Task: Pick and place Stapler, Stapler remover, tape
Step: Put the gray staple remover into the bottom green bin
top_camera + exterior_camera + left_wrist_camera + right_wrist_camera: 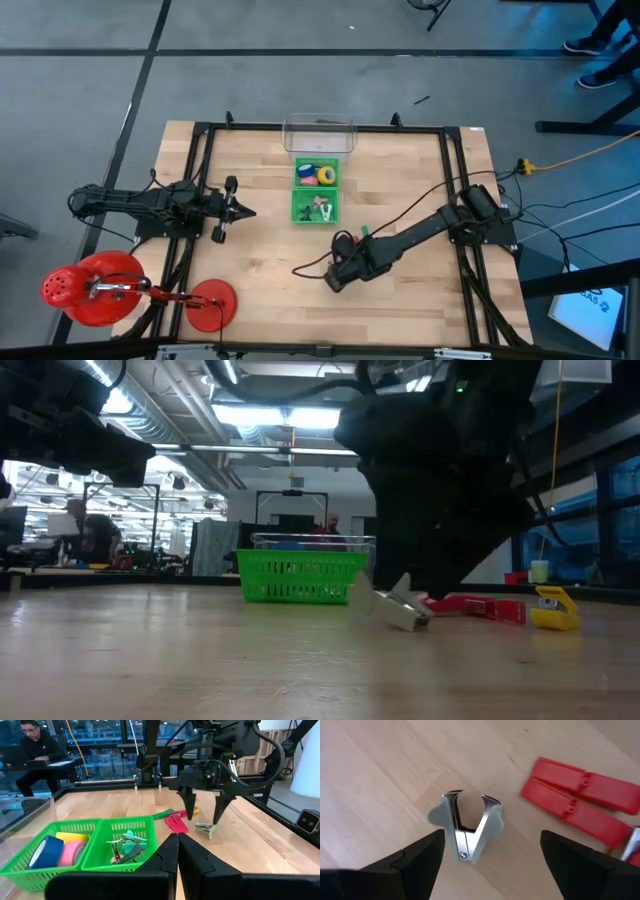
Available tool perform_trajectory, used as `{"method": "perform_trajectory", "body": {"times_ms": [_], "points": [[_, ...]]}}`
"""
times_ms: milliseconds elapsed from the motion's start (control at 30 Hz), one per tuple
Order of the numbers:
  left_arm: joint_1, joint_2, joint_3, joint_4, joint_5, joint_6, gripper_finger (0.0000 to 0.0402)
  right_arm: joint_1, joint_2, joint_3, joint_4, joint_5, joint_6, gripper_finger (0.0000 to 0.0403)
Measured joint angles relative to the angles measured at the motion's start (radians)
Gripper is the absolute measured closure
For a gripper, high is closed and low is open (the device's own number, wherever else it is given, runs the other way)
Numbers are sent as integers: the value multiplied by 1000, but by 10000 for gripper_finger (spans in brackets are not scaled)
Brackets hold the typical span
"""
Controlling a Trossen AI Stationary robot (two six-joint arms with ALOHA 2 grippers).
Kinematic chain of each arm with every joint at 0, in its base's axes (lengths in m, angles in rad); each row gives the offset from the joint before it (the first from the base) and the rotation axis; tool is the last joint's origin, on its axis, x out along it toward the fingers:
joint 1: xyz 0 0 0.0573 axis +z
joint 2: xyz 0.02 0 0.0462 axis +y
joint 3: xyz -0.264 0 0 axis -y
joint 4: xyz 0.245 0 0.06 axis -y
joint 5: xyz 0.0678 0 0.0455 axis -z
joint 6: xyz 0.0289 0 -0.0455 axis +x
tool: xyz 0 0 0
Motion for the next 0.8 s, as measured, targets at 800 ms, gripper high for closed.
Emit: {"method": "perform_trajectory", "body": {"times_ms": [800], "points": [[0,0,0,0,0,0,394,10,0,0,142,-8,-105,73]]}}
